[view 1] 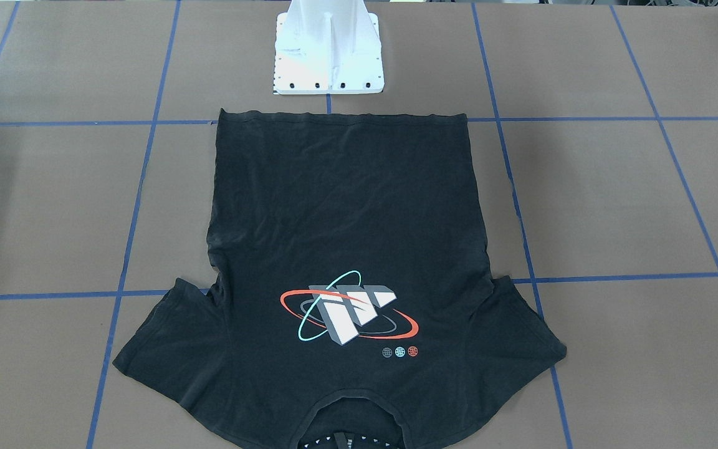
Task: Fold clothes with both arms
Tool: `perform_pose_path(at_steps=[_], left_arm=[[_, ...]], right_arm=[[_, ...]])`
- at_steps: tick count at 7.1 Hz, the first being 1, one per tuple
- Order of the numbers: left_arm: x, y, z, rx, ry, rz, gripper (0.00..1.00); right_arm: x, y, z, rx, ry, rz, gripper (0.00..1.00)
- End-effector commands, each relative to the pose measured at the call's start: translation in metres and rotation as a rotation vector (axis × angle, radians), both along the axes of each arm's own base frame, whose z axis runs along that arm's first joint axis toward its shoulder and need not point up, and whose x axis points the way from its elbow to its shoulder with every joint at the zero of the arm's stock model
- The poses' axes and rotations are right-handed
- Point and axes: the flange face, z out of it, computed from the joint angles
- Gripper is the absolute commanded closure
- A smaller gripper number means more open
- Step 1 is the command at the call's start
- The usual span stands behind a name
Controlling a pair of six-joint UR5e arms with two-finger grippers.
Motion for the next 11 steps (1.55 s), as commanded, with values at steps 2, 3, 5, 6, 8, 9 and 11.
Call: perform_pose_path(at_steps=[2, 3, 5, 6, 8, 9, 11], left_arm=[[0.000, 0.007, -0.007, 0.037, -0.015, 0.002, 0.00], [0.000, 0.009, -0.007, 0.041, -0.014, 0.003, 0.00], [0.001, 0.011, -0.006, 0.041, -0.005, 0.006, 0.00], [0.002, 0.012, -0.006, 0.042, -0.005, 0.009, 0.00], [0.003, 0.012, -0.003, 0.048, -0.004, 0.013, 0.00], [0.009, 0.011, -0.003, 0.047, -0.003, 0.025, 0.00], [0.024, 0.008, -0.008, 0.100, -0.001, 0.052, 0.00]], right_arm=[[0.000, -0.002, -0.005, 0.018, -0.002, -0.001, 0.00], [0.000, -0.001, -0.007, 0.084, -0.007, -0.002, 0.00], [0.000, 0.014, 0.011, 0.142, -0.011, -0.002, 0.00], [-0.003, 0.013, 0.012, 0.160, -0.019, -0.007, 0.00], [-0.010, 0.013, 0.017, 0.183, -0.056, -0.021, 0.00], [-0.018, 0.005, 0.012, 0.204, -0.064, -0.037, 0.00], [-0.100, -0.067, -0.033, 0.140, -0.096, 0.040, 0.01]])
